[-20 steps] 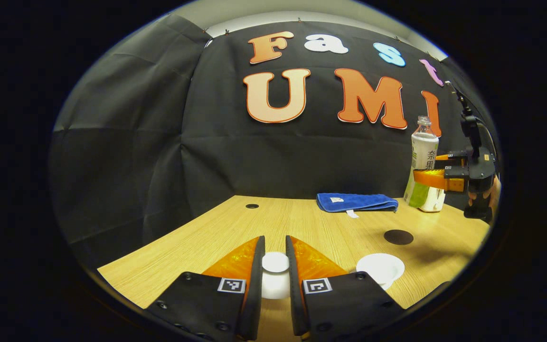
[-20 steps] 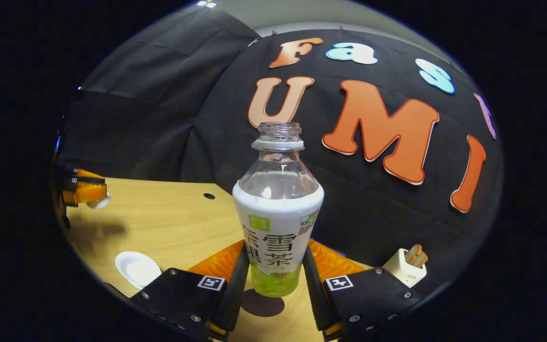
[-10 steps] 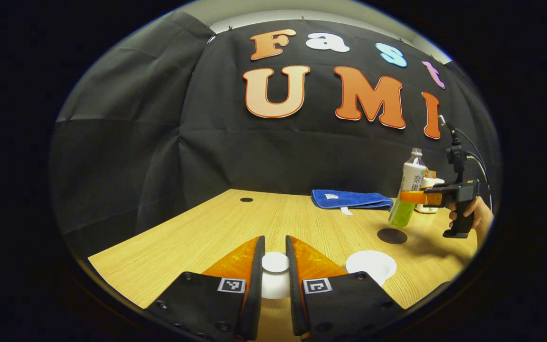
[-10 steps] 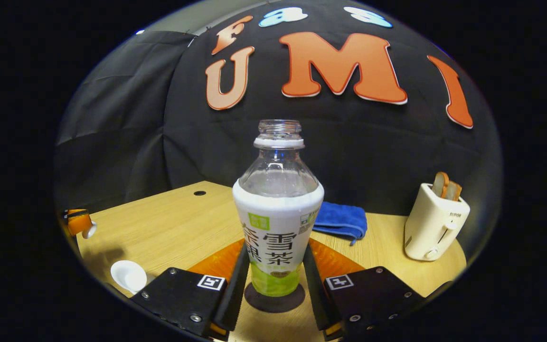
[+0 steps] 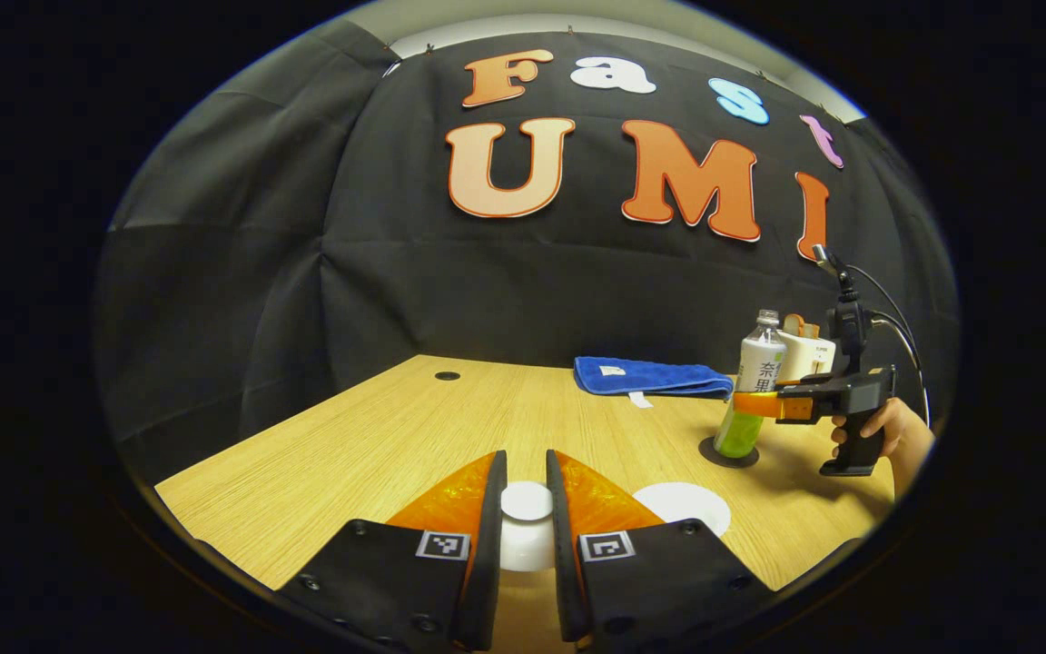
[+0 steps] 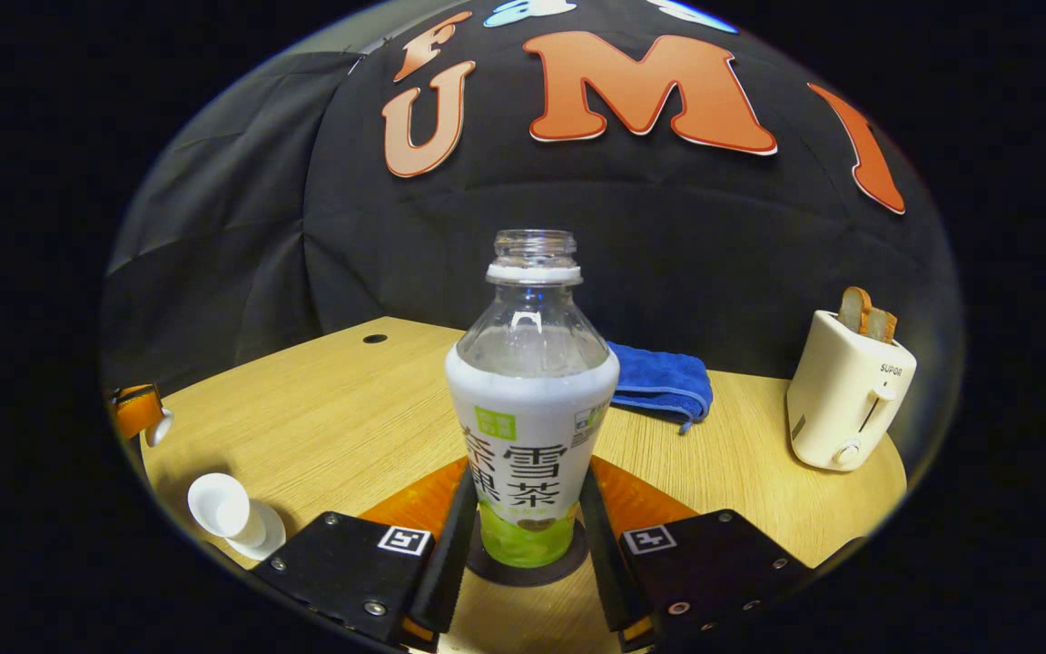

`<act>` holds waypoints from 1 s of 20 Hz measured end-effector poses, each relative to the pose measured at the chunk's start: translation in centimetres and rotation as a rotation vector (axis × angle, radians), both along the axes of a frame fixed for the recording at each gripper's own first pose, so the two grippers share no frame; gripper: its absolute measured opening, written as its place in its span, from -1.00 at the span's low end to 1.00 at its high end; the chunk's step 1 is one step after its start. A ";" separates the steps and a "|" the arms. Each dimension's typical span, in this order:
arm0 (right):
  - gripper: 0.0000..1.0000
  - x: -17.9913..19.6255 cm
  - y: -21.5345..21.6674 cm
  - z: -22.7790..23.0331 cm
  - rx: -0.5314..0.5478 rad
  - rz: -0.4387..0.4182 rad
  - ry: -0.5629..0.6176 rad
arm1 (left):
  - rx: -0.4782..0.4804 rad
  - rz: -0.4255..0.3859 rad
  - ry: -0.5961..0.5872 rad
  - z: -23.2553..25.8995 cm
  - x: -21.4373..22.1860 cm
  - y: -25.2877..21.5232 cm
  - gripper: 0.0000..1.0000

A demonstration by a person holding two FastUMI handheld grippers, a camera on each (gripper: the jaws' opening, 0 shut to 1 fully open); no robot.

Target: Open the teacup lid with one hand, grasp the water bottle and pour water into the teacup with the other hand; after pouring, place the water bottle on the coaster and then close the teacup lid.

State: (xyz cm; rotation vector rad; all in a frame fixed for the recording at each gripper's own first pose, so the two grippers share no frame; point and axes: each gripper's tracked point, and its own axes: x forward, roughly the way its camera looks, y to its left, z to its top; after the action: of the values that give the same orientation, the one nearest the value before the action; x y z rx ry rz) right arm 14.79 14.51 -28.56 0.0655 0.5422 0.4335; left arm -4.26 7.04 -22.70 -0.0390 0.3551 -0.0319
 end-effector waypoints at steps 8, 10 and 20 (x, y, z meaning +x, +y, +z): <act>0.81 -1.5 -0.9 3.4 0.045 0.012 -0.067 | -0.060 -0.104 -0.048 1.7 1.2 -6.5 -0.40; 0.85 -2.2 -1.4 4.3 0.026 0.024 -0.101 | -0.064 -0.130 -0.050 1.6 1.3 -7.9 -0.40; 0.88 -7.0 -4.2 6.8 0.049 0.008 -0.172 | 0.022 -0.190 0.047 -3.0 0.9 -11.3 -0.40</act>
State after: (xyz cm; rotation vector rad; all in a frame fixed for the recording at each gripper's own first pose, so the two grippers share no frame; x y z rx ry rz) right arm 7.75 10.30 -21.76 0.0723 0.3631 0.4555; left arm -3.35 -4.28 -25.72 0.0155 0.4049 -0.2151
